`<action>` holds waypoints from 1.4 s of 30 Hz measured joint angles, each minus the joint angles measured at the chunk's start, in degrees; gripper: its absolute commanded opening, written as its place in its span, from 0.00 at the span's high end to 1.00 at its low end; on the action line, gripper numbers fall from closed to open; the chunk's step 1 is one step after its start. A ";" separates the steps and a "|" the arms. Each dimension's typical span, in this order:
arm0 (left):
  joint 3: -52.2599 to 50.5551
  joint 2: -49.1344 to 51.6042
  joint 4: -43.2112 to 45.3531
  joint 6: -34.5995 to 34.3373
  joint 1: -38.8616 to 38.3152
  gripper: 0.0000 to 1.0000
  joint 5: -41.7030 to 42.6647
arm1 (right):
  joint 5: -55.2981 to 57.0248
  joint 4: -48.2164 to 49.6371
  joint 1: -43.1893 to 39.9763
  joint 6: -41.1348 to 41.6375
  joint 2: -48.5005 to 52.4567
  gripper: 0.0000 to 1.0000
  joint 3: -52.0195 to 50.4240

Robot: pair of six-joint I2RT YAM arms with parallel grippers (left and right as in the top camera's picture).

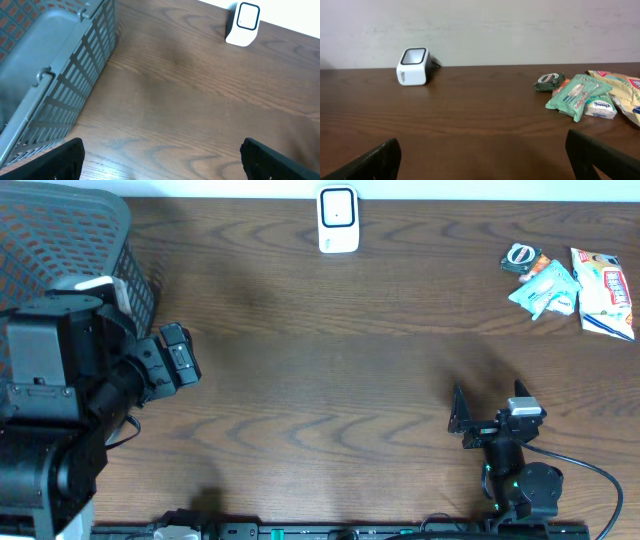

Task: Scan the item barcode

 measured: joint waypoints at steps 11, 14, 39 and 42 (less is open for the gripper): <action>-1.42 -3.37 -2.84 0.00 0.00 0.02 0.22 | 0.02 0.00 0.00 0.00 0.00 0.01 0.00; -5.68 -5.25 0.09 0.02 0.00 0.02 0.22 | 0.17 0.04 0.00 0.00 0.00 0.01 0.00; -62.31 -37.48 50.23 16.61 0.00 0.02 11.23 | 0.39 0.00 0.00 0.00 0.00 0.01 0.00; -69.68 -44.19 54.07 16.83 0.00 0.02 11.21 | 0.42 0.02 0.00 -0.02 0.00 0.01 0.00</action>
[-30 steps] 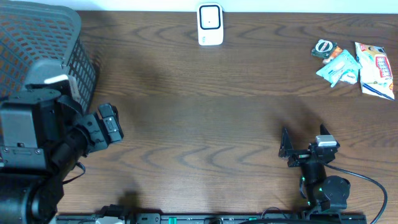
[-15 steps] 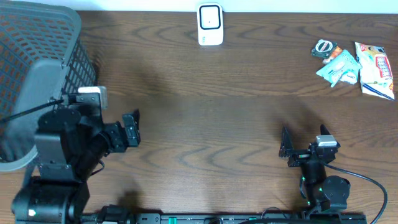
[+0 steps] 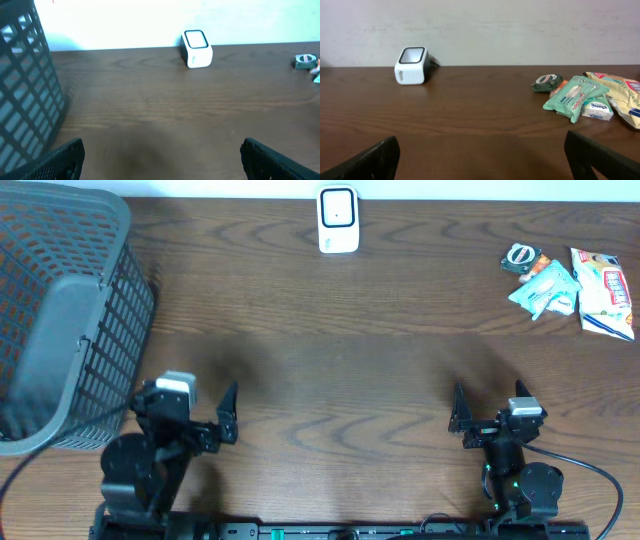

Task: Scan the item barcode

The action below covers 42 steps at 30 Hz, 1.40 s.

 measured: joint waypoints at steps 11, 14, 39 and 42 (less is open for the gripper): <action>-8.61 -11.87 1.57 0.02 0.00 0.02 0.00 | 0.00 0.00 0.00 0.02 0.00 0.01 0.00; -10.93 -11.91 3.96 0.13 0.00 0.02 0.00 | 0.00 0.00 0.00 0.02 0.00 0.01 0.00; -29.33 -19.58 34.91 0.17 0.72 0.02 -0.09 | 0.00 0.00 0.00 0.02 0.00 0.01 0.00; -30.69 -19.58 36.70 0.17 0.87 0.02 -0.26 | 0.00 -0.02 0.00 0.02 0.00 0.01 -0.02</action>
